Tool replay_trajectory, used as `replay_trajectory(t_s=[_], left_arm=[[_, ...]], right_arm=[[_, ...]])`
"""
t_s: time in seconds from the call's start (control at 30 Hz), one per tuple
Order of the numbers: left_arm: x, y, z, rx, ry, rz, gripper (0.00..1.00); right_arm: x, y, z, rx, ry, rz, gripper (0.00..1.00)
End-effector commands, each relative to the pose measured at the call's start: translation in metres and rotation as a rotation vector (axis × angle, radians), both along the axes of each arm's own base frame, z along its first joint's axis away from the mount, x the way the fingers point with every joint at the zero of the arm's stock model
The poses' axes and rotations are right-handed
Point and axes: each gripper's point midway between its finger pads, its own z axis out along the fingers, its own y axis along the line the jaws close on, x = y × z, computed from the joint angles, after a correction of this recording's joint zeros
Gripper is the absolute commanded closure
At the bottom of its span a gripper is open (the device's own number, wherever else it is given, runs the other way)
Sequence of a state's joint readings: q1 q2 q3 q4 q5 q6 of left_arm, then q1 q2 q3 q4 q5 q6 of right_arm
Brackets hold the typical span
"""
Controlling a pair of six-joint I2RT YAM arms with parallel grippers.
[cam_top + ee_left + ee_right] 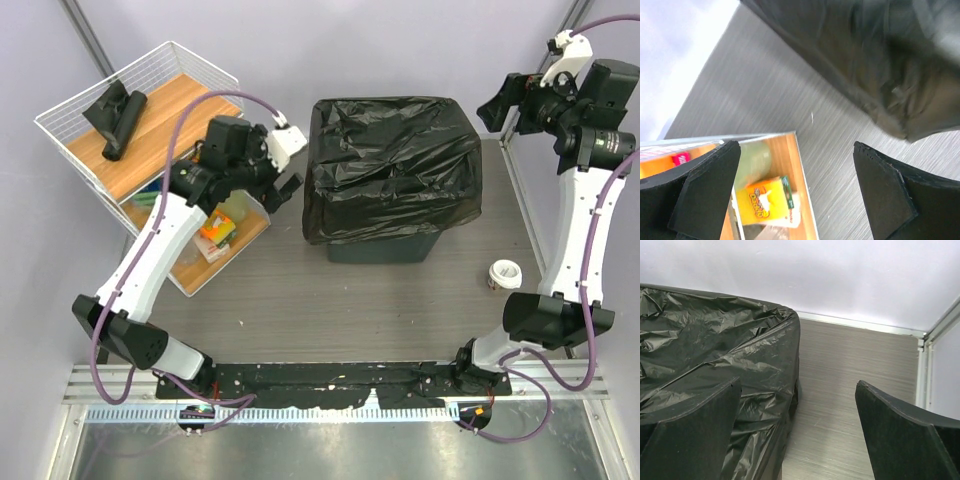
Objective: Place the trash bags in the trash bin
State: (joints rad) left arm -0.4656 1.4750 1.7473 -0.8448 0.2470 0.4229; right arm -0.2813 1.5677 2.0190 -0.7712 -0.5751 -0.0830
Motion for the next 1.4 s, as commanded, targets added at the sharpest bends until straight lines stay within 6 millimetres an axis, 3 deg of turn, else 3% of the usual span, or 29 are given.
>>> replay_trajectory(t_s=[0.0,0.23,0.4,0.5,0.73,1.07,1.2,1.37], left_arm=[[0.019,0.023,-0.038,0.243,-0.097,-0.014,0.00],[0.025,0.024,-0.094,0.358,-0.094,-0.112,0.00],[0.041,0.031,-0.137,0.396,-0.087,-0.114,0.00],[0.056,0.034,-0.152,0.394,-0.096,-0.091,0.00],[0.094,0.051,-0.170,0.360,-0.102,-0.021,0.00],[0.131,0.084,-0.191,0.364,-0.098,0.087,0.00],[0.147,0.103,-0.195,0.355,-0.089,0.143,0.00],[0.163,0.118,-0.200,0.348,-0.082,0.183,0.00]], right_arm=[[-0.015,-0.007,0.010,-0.083,-0.027,-0.065,0.00],[-0.025,-0.017,-0.004,-0.123,0.011,-0.122,0.00],[-0.029,-0.014,-0.016,-0.115,0.040,-0.113,0.00],[-0.030,-0.013,-0.021,-0.112,0.052,-0.108,0.00],[-0.033,-0.010,-0.033,-0.096,0.100,-0.092,0.00],[-0.040,-0.002,-0.048,-0.064,0.164,-0.055,0.00],[-0.048,0.005,-0.055,-0.061,0.191,-0.017,0.00],[-0.063,0.018,-0.050,-0.047,0.180,0.044,0.00]])
